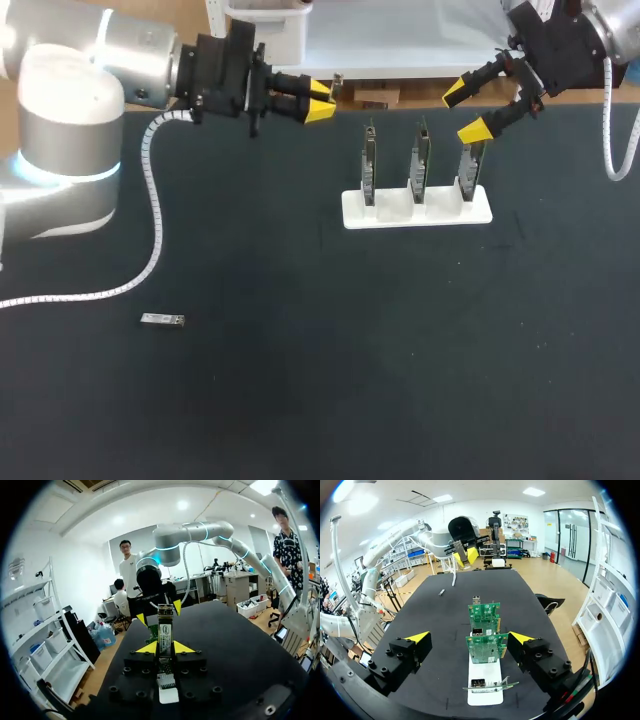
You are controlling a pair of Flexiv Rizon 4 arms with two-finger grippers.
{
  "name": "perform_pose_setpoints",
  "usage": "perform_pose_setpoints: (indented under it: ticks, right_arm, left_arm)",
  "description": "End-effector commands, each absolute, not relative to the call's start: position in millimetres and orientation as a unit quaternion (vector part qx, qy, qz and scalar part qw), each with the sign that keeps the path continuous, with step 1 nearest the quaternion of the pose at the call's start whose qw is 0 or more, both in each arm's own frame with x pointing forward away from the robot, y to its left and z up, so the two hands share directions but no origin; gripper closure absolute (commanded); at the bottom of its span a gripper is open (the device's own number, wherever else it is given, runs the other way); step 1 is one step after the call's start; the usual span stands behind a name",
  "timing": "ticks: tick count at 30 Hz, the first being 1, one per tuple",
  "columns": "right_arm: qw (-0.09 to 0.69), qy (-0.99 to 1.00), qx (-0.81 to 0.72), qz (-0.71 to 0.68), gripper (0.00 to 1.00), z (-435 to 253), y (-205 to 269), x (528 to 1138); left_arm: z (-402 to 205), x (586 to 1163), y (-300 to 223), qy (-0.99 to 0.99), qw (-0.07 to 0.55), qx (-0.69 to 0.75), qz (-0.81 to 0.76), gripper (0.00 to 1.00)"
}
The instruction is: Pick up the optical module with the left hand, and insert it into the network port with the right hand.
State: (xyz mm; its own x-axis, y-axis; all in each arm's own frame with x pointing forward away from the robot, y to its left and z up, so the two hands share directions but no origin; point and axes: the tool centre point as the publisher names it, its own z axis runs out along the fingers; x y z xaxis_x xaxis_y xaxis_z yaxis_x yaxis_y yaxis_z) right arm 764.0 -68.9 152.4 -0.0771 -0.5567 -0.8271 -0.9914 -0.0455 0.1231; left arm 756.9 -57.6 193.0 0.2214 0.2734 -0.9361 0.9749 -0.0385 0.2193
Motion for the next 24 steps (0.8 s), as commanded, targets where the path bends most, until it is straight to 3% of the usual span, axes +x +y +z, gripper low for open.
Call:
perform_pose_setpoints:
  ticks: [1, 24]
  right_arm:
    - [0.287, 0.629, -0.615, 0.378, 0.0, 152, -69, 763]
    - [0.287, 0.629, -0.615, 0.378, 0.0, 152, -69, 763]
  left_arm:
    - [191, 769, -67, 0.491, 0.478, 0.618, -0.385, 1.0]
    - [198, 780, -123, 0.521, 0.451, 0.591, -0.42, 1.0]
